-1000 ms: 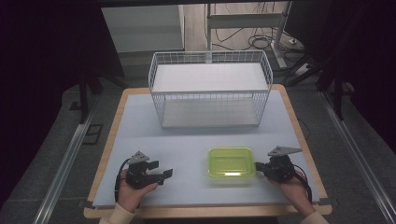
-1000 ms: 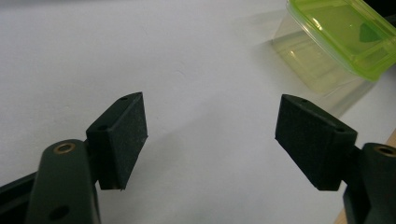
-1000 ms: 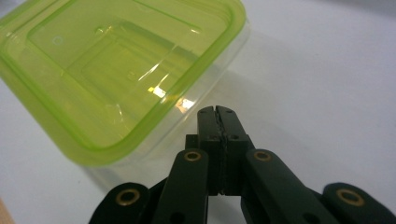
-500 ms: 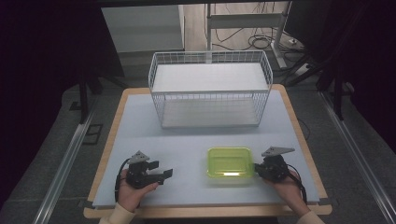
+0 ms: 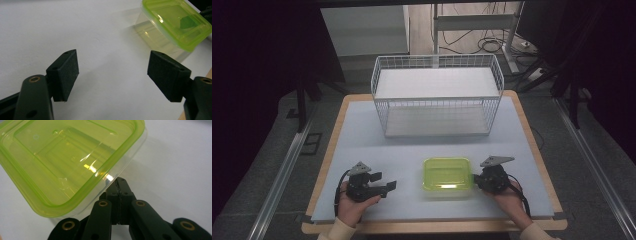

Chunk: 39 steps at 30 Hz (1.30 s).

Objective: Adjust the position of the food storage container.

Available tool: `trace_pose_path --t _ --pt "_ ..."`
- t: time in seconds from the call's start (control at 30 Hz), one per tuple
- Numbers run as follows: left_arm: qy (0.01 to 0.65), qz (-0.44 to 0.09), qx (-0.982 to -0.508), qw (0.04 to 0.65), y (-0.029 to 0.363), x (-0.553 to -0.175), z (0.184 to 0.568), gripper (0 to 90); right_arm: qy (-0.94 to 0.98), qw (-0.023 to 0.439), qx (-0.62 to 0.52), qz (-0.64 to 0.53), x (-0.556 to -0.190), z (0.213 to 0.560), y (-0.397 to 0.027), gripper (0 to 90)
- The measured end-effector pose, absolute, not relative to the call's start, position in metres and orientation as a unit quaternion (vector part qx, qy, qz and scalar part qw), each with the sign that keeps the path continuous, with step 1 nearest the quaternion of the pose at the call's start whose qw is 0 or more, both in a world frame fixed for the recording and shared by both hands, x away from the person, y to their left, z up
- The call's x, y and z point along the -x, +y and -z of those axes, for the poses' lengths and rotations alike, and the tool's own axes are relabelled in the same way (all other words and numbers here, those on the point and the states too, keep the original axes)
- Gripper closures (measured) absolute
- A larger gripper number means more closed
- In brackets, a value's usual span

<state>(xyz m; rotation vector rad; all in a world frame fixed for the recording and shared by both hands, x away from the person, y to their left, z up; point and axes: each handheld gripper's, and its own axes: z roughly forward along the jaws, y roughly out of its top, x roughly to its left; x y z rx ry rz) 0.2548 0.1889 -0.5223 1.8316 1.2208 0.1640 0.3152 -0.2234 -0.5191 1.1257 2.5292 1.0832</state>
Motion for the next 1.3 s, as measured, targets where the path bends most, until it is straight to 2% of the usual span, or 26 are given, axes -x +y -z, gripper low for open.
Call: trace_pose_path --t 0.57,0.83,1.3 --pt "0.494 -0.066 -0.74 0.451 0.191 -0.254 0.522 24.7 0.86 0.076 -0.351 -0.361 -0.317 0.524 -0.188 89.9" --pt "0.497 -0.068 -0.737 0.454 0.191 -0.254 0.521 24.7 0.842 0.081 -0.372 -0.381 -0.315 0.515 -0.21 89.9" --pt "0.497 -0.067 -0.737 0.452 0.191 -0.255 0.522 24.7 0.822 0.056 -0.395 -0.406 -0.307 0.512 -0.243 88.0"
